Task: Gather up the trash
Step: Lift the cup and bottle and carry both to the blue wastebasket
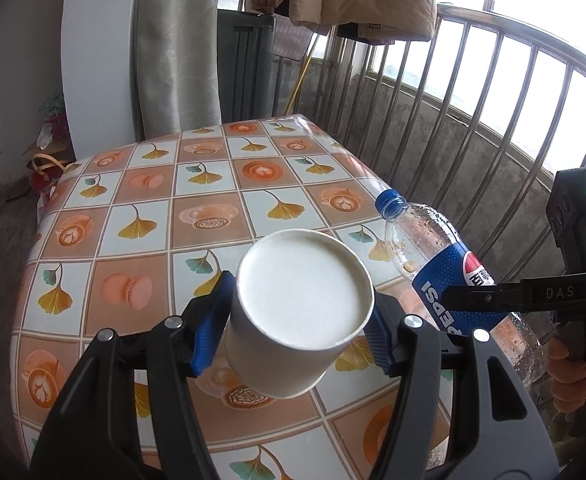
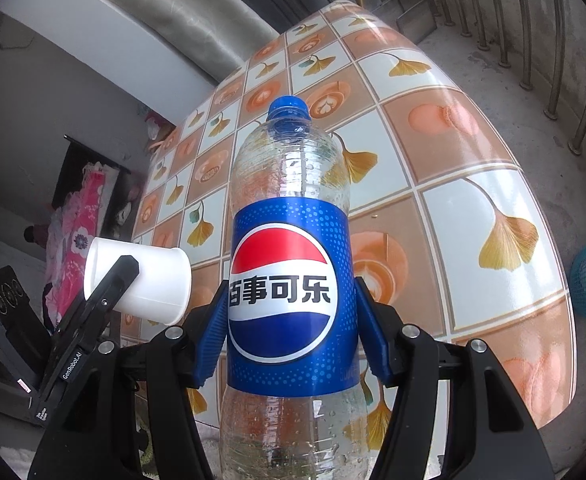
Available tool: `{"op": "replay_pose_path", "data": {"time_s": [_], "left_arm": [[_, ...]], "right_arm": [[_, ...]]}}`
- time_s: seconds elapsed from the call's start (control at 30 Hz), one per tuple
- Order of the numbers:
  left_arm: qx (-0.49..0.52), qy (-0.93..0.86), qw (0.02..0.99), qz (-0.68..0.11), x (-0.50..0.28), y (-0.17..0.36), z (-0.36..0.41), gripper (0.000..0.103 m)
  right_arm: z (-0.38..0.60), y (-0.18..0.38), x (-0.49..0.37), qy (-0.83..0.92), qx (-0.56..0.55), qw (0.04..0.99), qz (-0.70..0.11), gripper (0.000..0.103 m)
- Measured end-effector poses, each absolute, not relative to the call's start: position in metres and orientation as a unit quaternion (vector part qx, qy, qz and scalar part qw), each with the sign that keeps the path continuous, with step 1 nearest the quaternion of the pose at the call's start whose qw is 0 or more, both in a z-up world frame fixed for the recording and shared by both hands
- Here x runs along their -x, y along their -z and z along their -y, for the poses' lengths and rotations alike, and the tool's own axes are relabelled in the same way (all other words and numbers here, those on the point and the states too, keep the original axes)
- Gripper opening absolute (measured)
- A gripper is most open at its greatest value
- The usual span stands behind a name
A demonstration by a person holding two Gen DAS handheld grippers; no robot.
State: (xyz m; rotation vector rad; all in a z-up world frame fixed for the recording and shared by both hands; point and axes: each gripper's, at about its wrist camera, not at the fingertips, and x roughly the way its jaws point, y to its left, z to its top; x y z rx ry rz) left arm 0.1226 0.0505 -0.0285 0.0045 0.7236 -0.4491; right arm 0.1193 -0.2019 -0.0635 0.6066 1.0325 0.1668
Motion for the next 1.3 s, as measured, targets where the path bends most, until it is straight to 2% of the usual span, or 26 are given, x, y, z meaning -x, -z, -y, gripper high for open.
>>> {"op": "replay_pose_path", "data": {"time_s": [0.33, 0.73, 1.03, 1.3], "left_arm": [[-0.026, 0.244, 0.908, -0.341, -0.104, 0.012, -0.027, 0.057], [-0.051, 0.338, 0.883, -0.323, -0.069, -0.014, 0.048, 0.057], [-0.080, 0.430, 0.836, -0.332, -0.049, -0.022, 0.141, 0.057], [-0.110, 0.511, 0.766, -0.374, -0.047, -0.008, 0.262, 0.057]], "right_arm": [[0.225, 0.055, -0.087, -0.074, -0.318, 0.830, -0.451, 0.058], [0.290, 0.040, -0.008, -0.029, -0.372, 0.846, -0.380, 0.058], [0.370, 0.045, 0.076, 0.069, -0.442, 0.839, -0.311, 0.058], [0.445, 0.083, 0.145, 0.176, -0.531, 0.789, -0.256, 0.058]]}}
